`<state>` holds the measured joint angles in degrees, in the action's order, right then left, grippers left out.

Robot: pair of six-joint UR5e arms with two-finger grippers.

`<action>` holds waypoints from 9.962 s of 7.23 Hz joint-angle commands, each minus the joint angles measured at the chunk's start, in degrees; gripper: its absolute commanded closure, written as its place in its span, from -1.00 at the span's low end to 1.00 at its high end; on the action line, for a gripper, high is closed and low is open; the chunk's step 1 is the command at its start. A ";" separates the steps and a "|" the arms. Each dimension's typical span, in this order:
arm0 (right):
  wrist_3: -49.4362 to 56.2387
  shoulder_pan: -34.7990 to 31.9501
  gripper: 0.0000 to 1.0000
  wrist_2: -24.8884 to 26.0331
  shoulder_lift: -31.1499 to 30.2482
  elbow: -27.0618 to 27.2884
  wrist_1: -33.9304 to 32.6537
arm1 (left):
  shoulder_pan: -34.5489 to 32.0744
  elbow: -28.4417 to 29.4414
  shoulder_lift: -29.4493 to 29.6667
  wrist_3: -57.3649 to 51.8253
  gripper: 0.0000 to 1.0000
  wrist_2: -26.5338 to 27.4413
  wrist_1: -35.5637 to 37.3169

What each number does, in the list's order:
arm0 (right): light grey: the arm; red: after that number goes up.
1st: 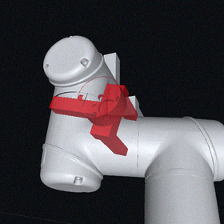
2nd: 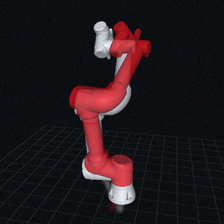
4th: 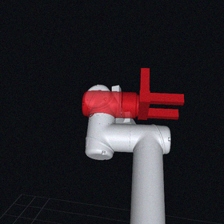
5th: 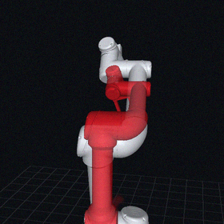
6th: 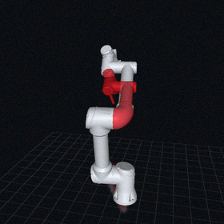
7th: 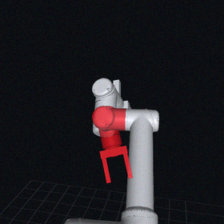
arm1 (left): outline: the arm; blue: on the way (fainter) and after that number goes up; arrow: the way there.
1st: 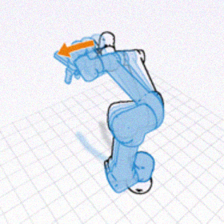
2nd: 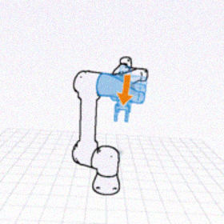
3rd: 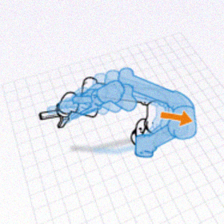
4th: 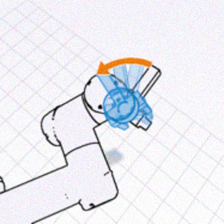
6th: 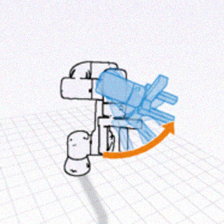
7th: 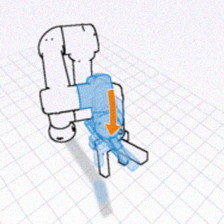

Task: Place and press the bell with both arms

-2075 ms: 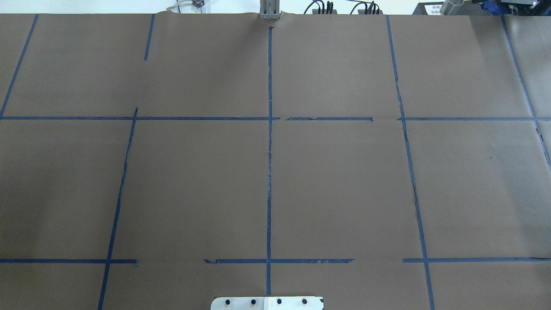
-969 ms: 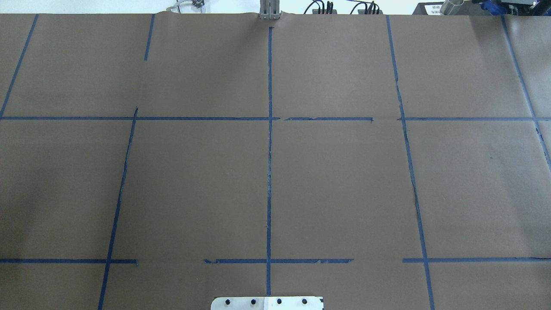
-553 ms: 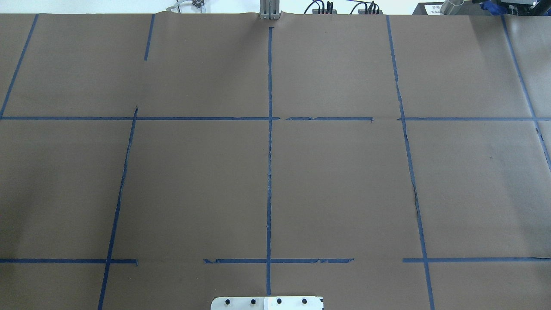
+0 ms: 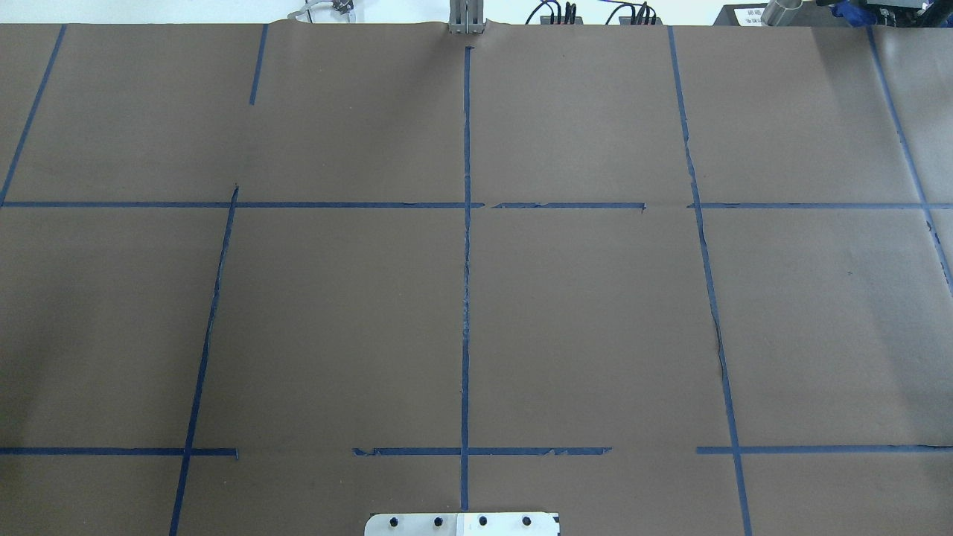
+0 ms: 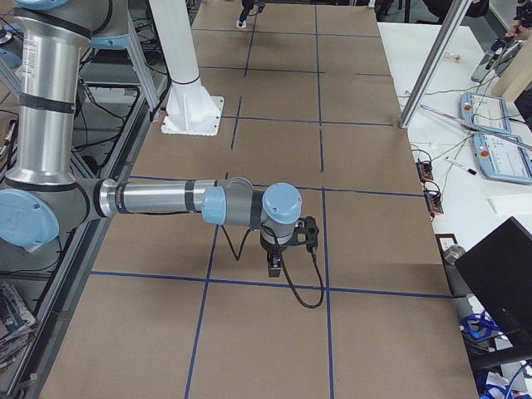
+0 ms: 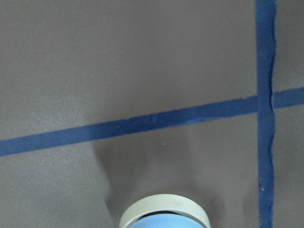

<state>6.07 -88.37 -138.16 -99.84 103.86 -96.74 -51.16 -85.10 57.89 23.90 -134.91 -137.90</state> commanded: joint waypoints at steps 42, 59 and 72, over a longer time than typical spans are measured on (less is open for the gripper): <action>-1.14 0.04 -1.00 -2.28 0.00 -3.40 9.02 | 13.56 25.02 95.74 42.02 -0.99 15.03 41.31; -29.30 8.18 -1.00 1.23 2.98 10.10 9.20 | -36.29 -17.29 25.61 -30.05 -1.00 2.48 44.91; -90.88 53.56 1.00 26.09 63.54 -30.19 15.88 | -36.29 -18.00 23.84 -29.26 -1.00 -0.88 44.30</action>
<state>-83.49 -35.99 -113.82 -37.89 77.12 -82.92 -87.45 -103.04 81.77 -5.37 -135.79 -93.57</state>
